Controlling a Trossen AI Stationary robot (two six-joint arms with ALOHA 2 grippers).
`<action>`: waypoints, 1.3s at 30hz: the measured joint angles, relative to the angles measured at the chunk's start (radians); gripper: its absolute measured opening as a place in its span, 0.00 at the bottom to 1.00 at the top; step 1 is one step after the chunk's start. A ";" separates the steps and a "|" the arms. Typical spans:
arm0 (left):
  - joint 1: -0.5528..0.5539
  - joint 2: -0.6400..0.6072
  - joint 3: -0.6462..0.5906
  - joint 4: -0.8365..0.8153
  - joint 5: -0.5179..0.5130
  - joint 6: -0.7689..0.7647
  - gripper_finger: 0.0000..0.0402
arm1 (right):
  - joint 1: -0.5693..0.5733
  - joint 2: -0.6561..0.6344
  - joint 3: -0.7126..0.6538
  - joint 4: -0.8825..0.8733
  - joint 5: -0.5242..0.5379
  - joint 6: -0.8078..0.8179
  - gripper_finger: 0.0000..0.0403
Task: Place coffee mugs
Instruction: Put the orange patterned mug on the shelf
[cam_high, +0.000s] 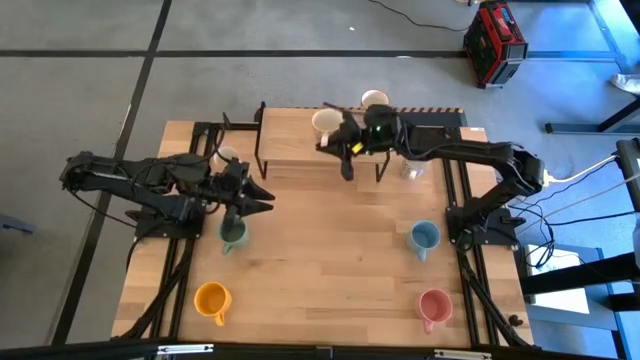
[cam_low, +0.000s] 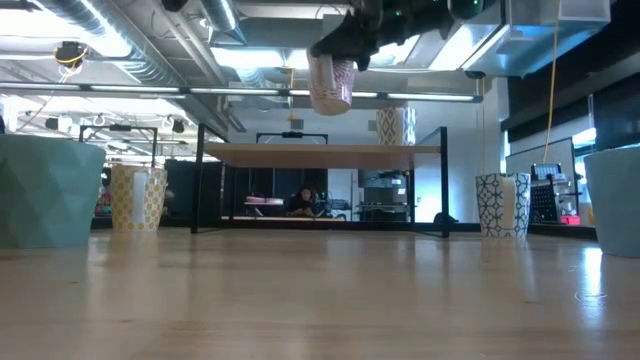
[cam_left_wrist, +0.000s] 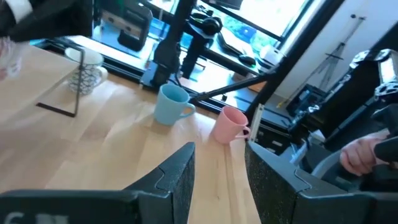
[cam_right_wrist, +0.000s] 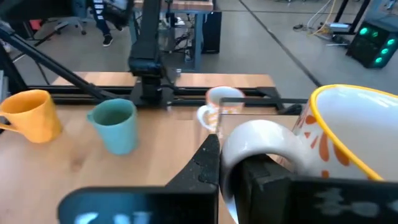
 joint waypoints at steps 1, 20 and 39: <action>0.000 0.000 0.000 0.001 -0.013 0.000 0.34 | -0.014 -0.002 0.000 0.001 -0.012 -0.012 0.01; 0.043 0.000 0.000 0.001 -0.040 0.002 0.34 | -0.059 0.009 -0.135 0.069 -0.050 -0.037 0.01; 0.064 0.000 0.000 0.002 -0.018 0.001 0.34 | -0.058 0.031 -0.182 0.106 -0.057 -0.070 0.09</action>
